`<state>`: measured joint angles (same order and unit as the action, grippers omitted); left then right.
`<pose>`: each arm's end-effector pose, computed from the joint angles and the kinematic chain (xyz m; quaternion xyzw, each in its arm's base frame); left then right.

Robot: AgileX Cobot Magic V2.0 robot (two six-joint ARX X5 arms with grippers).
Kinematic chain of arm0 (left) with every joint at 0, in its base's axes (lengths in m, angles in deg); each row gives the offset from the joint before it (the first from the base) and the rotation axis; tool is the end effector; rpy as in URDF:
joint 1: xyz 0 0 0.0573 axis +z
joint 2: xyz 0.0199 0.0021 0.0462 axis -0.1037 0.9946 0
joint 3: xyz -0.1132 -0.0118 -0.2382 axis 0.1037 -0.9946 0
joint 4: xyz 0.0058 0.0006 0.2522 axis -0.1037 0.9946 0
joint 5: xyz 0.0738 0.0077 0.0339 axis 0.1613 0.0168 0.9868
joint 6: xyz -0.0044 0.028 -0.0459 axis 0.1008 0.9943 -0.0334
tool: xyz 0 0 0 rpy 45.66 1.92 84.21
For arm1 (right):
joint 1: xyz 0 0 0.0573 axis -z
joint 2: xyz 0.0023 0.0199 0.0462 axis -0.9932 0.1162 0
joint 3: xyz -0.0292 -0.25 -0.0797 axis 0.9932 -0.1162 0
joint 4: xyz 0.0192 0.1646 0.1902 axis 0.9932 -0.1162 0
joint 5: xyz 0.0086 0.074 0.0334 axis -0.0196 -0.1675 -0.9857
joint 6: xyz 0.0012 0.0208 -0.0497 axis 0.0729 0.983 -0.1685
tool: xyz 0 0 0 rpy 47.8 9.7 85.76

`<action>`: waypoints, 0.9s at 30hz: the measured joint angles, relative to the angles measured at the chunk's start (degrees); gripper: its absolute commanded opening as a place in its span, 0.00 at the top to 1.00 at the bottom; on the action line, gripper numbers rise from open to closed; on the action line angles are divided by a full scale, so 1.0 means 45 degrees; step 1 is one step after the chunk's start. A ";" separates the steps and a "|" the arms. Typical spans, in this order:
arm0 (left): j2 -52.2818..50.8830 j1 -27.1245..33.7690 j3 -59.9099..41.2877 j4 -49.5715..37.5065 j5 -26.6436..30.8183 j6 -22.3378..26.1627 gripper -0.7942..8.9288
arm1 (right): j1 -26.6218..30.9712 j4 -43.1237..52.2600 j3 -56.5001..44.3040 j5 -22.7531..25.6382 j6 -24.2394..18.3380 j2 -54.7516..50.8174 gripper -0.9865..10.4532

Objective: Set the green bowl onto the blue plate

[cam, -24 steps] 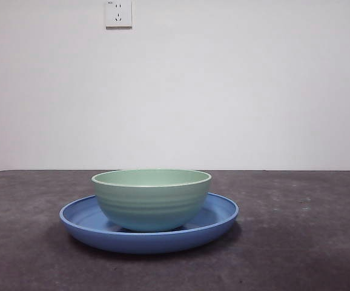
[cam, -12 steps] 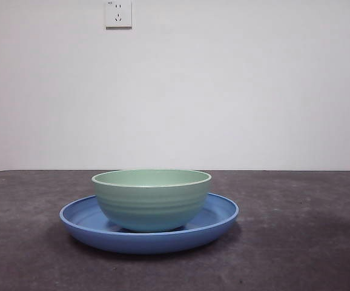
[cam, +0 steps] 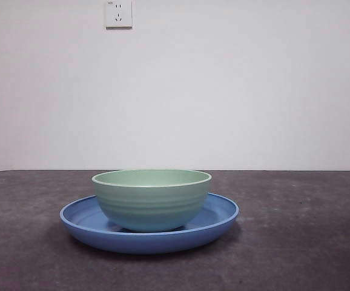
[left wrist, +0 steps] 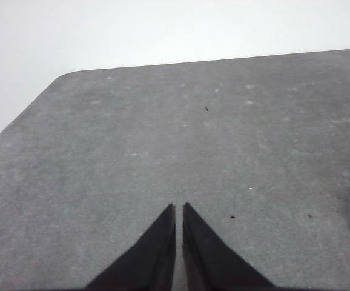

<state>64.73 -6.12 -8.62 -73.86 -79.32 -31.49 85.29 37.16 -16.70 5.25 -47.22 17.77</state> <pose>0.0948 -0.0009 0.1565 0.0431 0.0763 -0.0154 0.9960 0.0961 -0.0046 0.1556 0.0010 0.0612 -0.0420 0.9972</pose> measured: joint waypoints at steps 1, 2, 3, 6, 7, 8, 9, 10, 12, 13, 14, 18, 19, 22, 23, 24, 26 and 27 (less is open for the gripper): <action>0.0000 0.0000 0.0000 0.0005 0.0000 0.0000 0.90 | 0.0000 -0.0155 0.0000 0.0000 -0.0010 0.0000 0.89; 0.0000 0.0000 0.0000 0.0005 0.0000 0.0000 0.90 | 0.0000 -0.0359 0.0000 -0.0010 -0.0029 0.0000 0.89; 0.0000 0.0000 0.0000 0.0000 0.0000 0.0000 0.90 | 0.0000 -0.0418 0.0005 -0.0019 -0.0044 0.0005 0.89; 0.0000 0.0000 0.0000 0.0000 0.0000 0.0000 0.90 | 0.0000 -0.0418 0.0010 -0.0073 -0.0078 0.0010 0.89; 0.0000 0.0000 0.0000 0.0005 0.0000 0.0000 0.90 | 0.0000 -0.0418 0.0010 -0.0073 -0.0083 0.0010 0.89; 0.0000 0.0000 0.0000 0.0005 0.0000 0.0000 0.90 | 0.0000 -0.0418 0.0010 -0.0078 -0.0083 0.0010 0.89; 0.0000 0.0000 0.0000 0.0000 0.0000 0.0000 0.90 | 0.0000 -0.0418 0.0010 -0.0083 -0.0083 0.0010 0.89; 0.0000 0.0000 0.0000 0.0000 0.0000 0.0000 0.90 | 0.0000 -0.0418 0.0010 -0.0083 -0.0083 0.0010 0.89; 0.0000 0.0000 0.0000 0.0005 0.0000 0.0000 0.90 | 0.0000 -0.0398 0.0010 -0.0083 -0.0083 0.0010 0.89; 0.0000 0.0000 0.0000 0.0000 0.0000 0.0000 0.90 | 0.0000 -0.0374 0.0005 -0.0083 -0.0083 0.0010 0.89; 0.0000 0.0000 0.0000 0.0005 0.0000 0.0000 0.90 | 0.0000 -0.0359 0.0005 -0.0083 -0.0083 0.0010 0.89; 0.0000 0.0000 0.0000 0.0005 0.0000 0.0000 0.90 | 0.0000 -0.0350 0.0005 -0.0083 -0.0083 0.0010 0.89; 0.0000 0.0000 0.0000 0.0005 0.0000 0.0000 0.90 | 0.0000 -0.0350 0.0005 -0.0083 -0.0083 0.0010 0.89; 0.0000 0.0000 0.0000 0.0005 0.0000 0.0000 0.90 | 0.0000 -0.0350 0.0005 -0.0083 -0.0083 0.0010 0.89; 0.0000 0.0000 0.0000 0.0005 0.0000 0.0000 0.90 | 0.0000 -0.0350 0.0005 -0.0083 -0.0083 0.0010 0.89; 0.0000 0.0000 0.0000 0.0005 0.0000 0.0000 0.90 | 0.0000 -0.0350 0.0005 -0.0083 -0.0083 0.0010 0.89; 0.0000 0.0000 0.0000 0.0005 0.0000 0.0000 0.90 | 0.0000 -0.0350 0.0005 -0.0083 -0.0083 0.0010 0.89; 0.0000 0.0000 0.0000 0.0005 0.0000 0.0000 0.90 | 0.0000 -0.0350 0.0005 -0.0083 -0.0083 0.0010 0.89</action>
<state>64.73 -6.12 -8.62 -73.84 -79.32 -31.49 85.29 35.58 -16.68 4.88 -47.59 17.81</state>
